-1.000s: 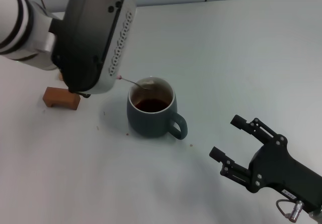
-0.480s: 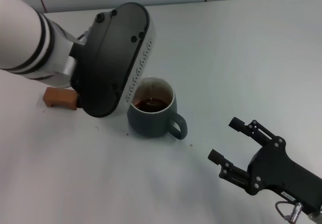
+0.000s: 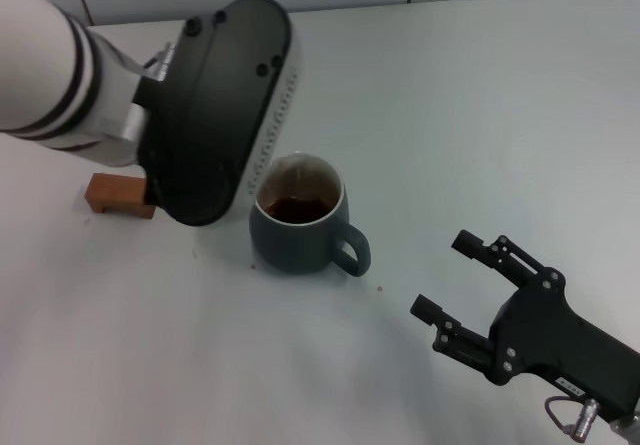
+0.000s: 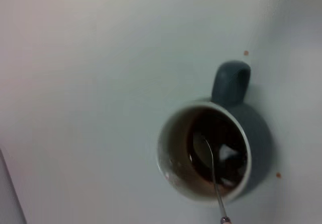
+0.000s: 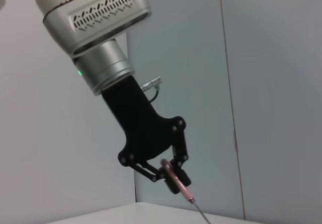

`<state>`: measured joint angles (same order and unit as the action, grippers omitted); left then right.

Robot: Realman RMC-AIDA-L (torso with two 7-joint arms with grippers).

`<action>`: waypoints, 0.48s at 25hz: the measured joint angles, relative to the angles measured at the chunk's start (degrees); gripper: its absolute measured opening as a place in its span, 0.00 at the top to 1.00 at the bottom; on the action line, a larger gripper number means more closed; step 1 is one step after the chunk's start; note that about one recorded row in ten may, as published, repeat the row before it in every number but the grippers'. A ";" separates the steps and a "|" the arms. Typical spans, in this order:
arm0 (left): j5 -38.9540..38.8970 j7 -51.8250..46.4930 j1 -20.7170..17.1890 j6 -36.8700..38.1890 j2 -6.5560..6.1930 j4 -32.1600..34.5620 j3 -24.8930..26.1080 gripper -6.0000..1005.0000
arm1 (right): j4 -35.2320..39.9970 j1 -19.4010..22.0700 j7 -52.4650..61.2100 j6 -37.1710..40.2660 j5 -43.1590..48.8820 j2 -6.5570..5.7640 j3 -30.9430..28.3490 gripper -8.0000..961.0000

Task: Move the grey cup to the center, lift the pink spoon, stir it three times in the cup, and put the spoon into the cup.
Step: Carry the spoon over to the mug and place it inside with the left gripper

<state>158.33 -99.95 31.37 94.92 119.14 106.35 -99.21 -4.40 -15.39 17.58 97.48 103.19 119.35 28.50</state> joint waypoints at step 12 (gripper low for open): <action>-2.84 -0.66 0.10 -0.92 0.02 0.40 -3.13 0.86 | 0.00 0.21 0.00 -0.04 0.08 0.00 0.64 0.16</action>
<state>155.50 -100.62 31.46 94.00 119.16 106.75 -102.34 -4.40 -15.18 17.58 97.44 103.27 119.35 29.15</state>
